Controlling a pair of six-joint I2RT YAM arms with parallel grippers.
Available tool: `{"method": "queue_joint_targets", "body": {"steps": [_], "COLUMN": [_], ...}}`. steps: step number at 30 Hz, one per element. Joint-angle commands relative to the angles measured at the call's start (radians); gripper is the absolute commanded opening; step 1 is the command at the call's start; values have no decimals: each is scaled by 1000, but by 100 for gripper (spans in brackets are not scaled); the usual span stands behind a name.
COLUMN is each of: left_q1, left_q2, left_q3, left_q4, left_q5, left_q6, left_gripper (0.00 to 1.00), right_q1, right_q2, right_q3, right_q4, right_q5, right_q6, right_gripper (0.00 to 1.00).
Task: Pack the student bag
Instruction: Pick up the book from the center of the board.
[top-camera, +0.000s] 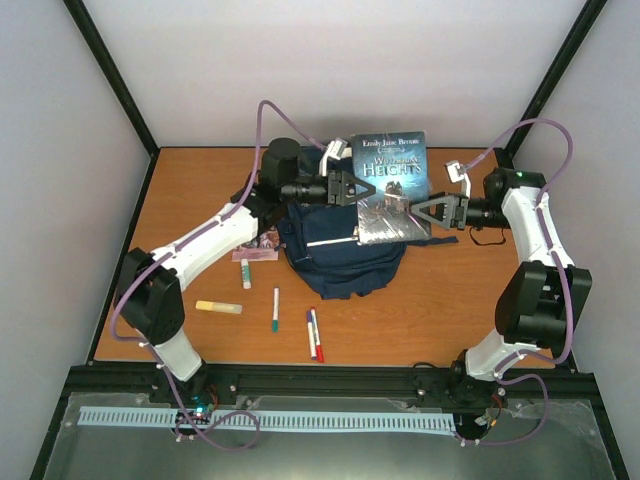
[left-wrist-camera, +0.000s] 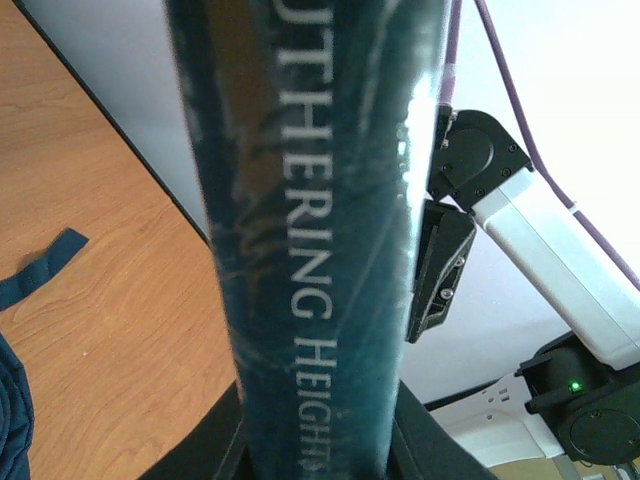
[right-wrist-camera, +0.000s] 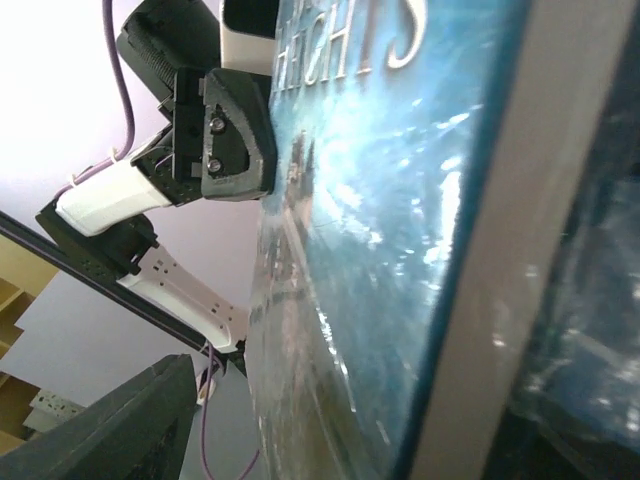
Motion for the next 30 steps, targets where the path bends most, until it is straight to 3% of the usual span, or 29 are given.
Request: {"method": "queue_joint_targets", "body": {"steps": [1,13,19,21,23,28,30], "left_q1": [15,18,18,18,18,18,18], "left_q2": [2,63,94,103,108,106,105], "left_q3": [94,127,125,127,131,125,122], "left_q4": [151,103,95,91,68,9,-12], "left_q5": [53,53,40,39,27,-11,-20], "left_q6": [-23,13,22,24,36,84,101], "left_gripper": [1,5,26,46,60,71,73], "right_q1": [9,10,8,9,9,-6,-23], "right_q2": [-19,-23,-69,-84,-94,-93,-82], "right_q3": [4,2,-28,-41,-53,-55,-52], "right_q4": [-6,52,127,150,179,195,190], "right_q5": [-100,-160,-161,-160,-160,-160,-159], "right_q6": [-29,107,185,203,228,243,233], "right_gripper": [72,46,32,27,20,4,3]}}
